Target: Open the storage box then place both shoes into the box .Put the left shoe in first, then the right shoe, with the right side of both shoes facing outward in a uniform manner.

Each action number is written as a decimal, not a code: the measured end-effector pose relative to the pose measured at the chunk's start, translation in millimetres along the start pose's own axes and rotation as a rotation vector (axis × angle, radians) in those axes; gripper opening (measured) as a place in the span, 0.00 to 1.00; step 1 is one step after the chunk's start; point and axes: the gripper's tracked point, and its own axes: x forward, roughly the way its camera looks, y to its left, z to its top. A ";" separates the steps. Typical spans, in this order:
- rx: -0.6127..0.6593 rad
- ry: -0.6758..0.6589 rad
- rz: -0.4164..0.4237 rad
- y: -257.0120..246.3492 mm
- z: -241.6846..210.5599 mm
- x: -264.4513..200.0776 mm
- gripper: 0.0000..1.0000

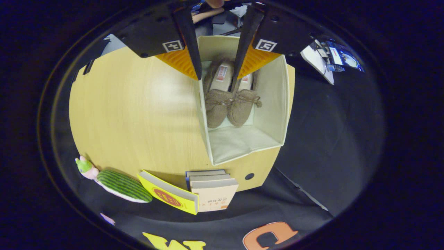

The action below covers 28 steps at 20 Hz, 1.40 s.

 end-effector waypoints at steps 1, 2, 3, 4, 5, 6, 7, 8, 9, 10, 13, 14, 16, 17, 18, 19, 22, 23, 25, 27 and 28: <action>-0.024 -0.011 0.003 1.0 -0.9 -3.0 0.66; -0.040 -0.024 0.000 0.0 -1.1 -7.7 0.74; -0.053 -0.040 -0.011 -2.2 0.5 -11.9 0.76; -0.071 -0.060 -0.028 -4.7 2.7 -17.3 0.77; -0.092 -0.086 -0.045 -8.6 5.4 -24.9 0.78; -0.119 -0.123 -0.057 -10.6 9.3 -34.4 0.79; -0.147 -0.172 -0.064 -12.5 14.6 -44.8 0.79; -0.163 -0.230 -0.073 -16.6 19.1 -55.4 0.79; -0.175 -0.289 -0.080 -22.3 22.4 -66.0 0.79; -0.182 -0.346 -0.085 -27.6 24.3 -76.7 0.79; -0.139 -0.461 -0.074 -48.9 17.4 -111.1 0.82; -0.138 -0.514 -0.067 -55.3 19.1 -121.9 0.82; -0.157 -0.648 -0.102 -81.6 28.5 -147.4 0.82; -0.166 -0.717 -0.125 -94.1 31.6 -158.9 0.83; -0.174 -0.784 -0.142 -101.9 32.3 -168.6 0.84; -0.175 -0.840 -0.155 -110.3 29.6 -178.2 0.88; -0.129 -0.985 -0.165 -131.1 17.8 -194.1 0.94; -0.116 -1.025 -0.173 -139.4 12.4 -198.9 0.94; -0.116 -1.087 -0.197 -148.7 2.4 -202.2 0.94; -0.106 -1.121 -0.210 -156.5 -9.9 -203.3 0.94; -0.094 -1.130 -0.202 -158.0 -15.1 -202.6 0.94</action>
